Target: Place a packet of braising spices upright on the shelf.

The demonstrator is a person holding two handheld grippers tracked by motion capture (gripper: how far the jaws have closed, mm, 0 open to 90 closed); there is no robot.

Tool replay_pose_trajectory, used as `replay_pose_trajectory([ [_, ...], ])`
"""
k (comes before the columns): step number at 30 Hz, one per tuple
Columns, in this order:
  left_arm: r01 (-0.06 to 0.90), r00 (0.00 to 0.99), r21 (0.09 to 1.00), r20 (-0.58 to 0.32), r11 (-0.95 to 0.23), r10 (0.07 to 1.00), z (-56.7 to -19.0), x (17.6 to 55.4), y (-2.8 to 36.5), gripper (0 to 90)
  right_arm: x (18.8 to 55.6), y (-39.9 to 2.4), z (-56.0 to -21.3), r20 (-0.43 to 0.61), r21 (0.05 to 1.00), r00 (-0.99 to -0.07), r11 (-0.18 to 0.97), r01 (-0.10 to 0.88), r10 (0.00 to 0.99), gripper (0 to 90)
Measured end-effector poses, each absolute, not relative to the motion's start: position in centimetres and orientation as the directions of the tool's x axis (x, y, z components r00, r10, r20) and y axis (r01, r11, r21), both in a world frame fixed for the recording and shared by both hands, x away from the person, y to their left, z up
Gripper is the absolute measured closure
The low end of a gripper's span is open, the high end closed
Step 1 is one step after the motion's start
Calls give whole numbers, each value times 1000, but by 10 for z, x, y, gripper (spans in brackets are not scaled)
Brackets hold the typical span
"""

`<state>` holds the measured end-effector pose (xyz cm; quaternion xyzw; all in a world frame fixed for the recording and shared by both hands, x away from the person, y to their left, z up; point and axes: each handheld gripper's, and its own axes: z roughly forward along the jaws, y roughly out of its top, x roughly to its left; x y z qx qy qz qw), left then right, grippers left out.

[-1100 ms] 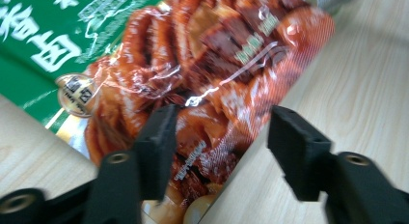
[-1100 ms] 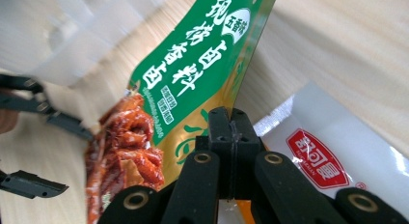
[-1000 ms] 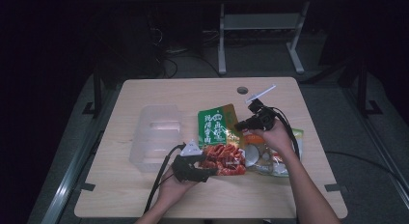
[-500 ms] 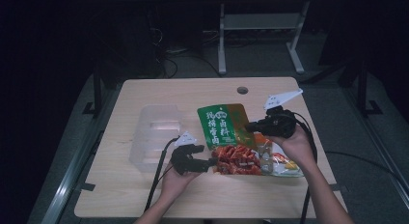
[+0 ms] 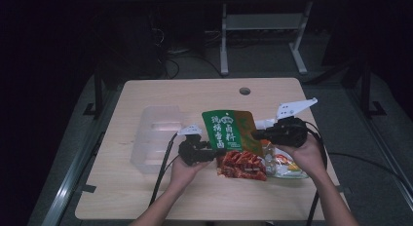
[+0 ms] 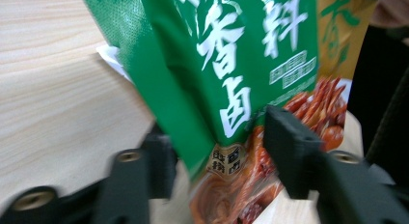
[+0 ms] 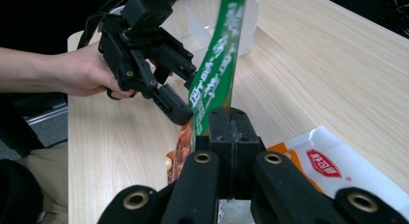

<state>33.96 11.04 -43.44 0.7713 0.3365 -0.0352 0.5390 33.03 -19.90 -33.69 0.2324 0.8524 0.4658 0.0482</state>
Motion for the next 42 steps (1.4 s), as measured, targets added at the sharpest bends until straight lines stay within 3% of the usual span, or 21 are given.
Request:
replay_pose_trajectory([
  [1,558,772,808,-421,-190,476,-434,340,112,581,330,-199,-337,132,815,-886,460,351,444,900],
  [6,548,786,811,-416,-206,457,-431,336,115,744,327,-201,-342,149,817,-880,446,367,451,900],
  [14,522,796,828,-386,-205,467,-420,329,123,836,318,-197,-337,144,823,-880,440,361,452,899],
  [20,504,798,830,-343,-238,495,-415,323,127,846,317,-198,-348,172,816,-863,422,395,475,890],
  [23,492,805,831,-322,-257,499,-415,321,128,848,318,-198,-354,184,812,-856,416,409,483,841],
  [25,482,807,836,-306,-263,505,-414,319,127,850,318,-195,-361,199,797,-854,427,426,481,761],
  [32,453,822,840,-265,-297,504,-410,316,125,850,320,-181,-368,218,768,-860,463,443,462,688],
  [38,439,828,845,-247,-306,504,-409,314,124,846,324,-172,-373,230,743,-858,486,460,460,759],
  [41,436,828,845,-241,-310,507,-409,312,125,829,324,-170,-373,225,743,-861,492,454,455,886],
  [42,436,828,845,-241,-310,507,-409,312,125,819,324,-170,-373,225,743,-861,492,454,455,886],
])
